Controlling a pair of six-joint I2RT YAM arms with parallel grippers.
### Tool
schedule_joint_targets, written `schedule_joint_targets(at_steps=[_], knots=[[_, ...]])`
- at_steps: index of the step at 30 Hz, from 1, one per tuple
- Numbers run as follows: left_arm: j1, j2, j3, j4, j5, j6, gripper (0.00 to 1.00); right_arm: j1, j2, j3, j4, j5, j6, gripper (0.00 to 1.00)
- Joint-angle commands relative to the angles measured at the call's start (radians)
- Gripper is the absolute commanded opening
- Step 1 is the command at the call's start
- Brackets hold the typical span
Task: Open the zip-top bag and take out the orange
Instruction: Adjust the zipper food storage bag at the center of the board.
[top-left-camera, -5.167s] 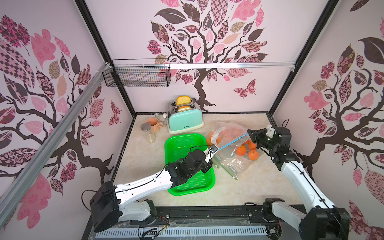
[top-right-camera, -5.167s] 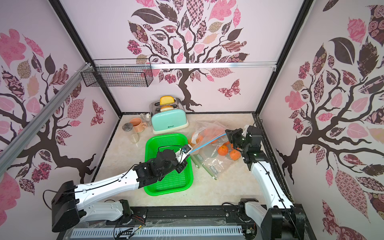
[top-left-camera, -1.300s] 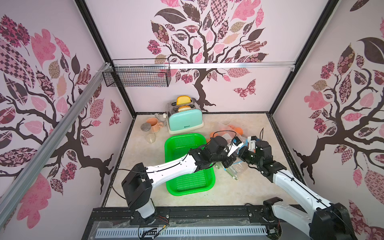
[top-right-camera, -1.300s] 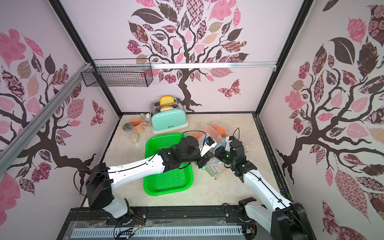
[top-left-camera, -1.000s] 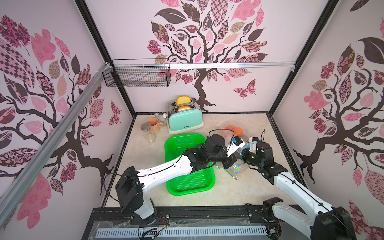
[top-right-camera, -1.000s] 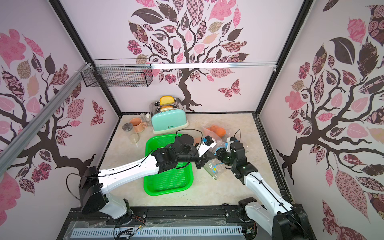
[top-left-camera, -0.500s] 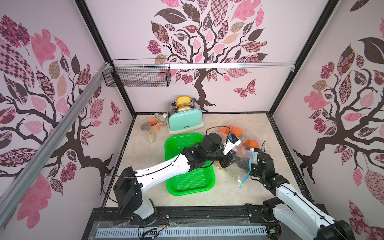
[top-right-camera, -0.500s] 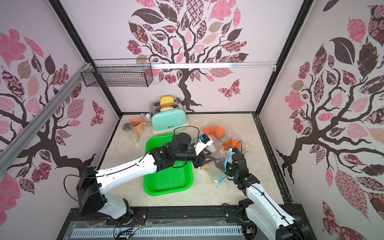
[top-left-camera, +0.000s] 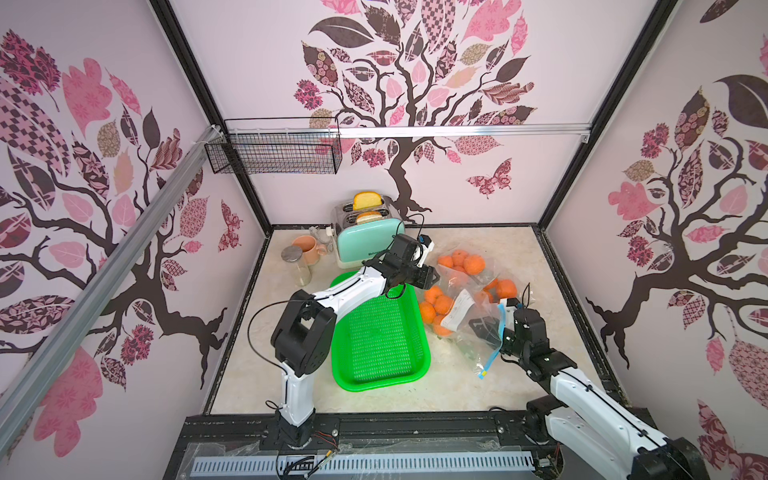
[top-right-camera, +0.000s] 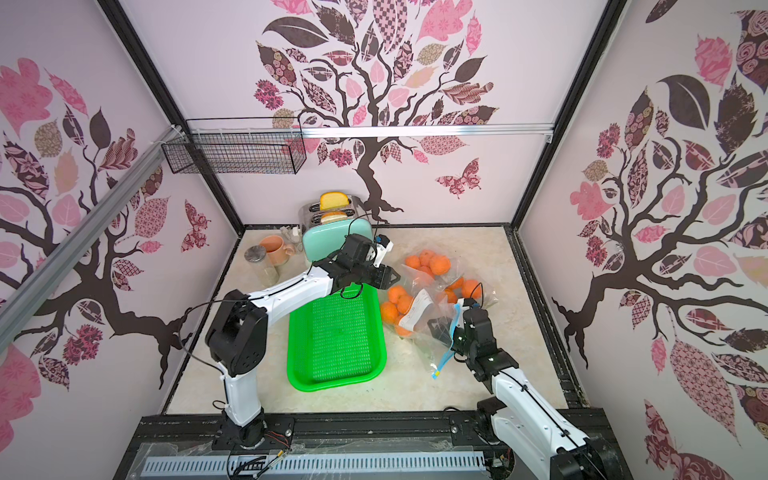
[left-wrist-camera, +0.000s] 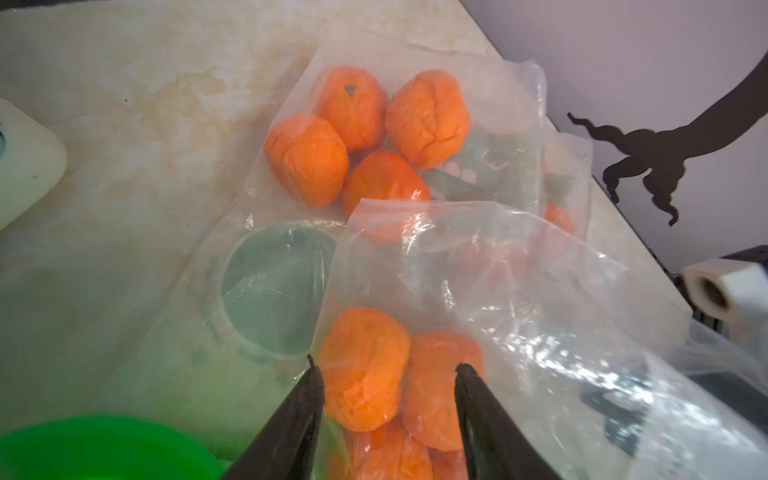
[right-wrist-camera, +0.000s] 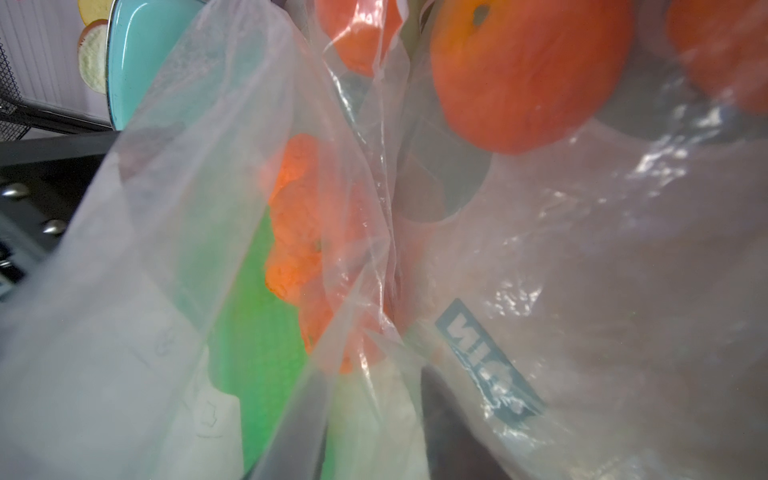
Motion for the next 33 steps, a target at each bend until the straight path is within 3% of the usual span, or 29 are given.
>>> schedule_joint_targets(at_steps=[1,13,21,25,28,33], knots=[[0.006,0.044,0.075,-0.045,-0.020,0.079,0.57,0.004,-0.021,-0.002,0.022,-0.018,-0.036,0.42],[0.010,0.136,0.108,-0.022,0.109,0.110,0.52,0.004,-0.038,-0.037,0.103,-0.083,-0.097,0.41],[0.010,0.148,0.128,-0.033,-0.016,0.107,0.57,0.004,-0.018,-0.042,0.105,-0.088,-0.075,0.40],[0.012,0.164,0.134,-0.031,0.063,0.106,0.54,0.004,-0.023,-0.047,0.103,-0.082,-0.072,0.40],[0.011,0.190,0.148,-0.034,0.138,0.097,0.43,0.004,-0.027,-0.047,0.104,-0.078,-0.067,0.36],[0.012,0.217,0.175,-0.009,0.188,0.057,0.03,0.004,-0.024,-0.056,0.113,-0.072,-0.060,0.32]])
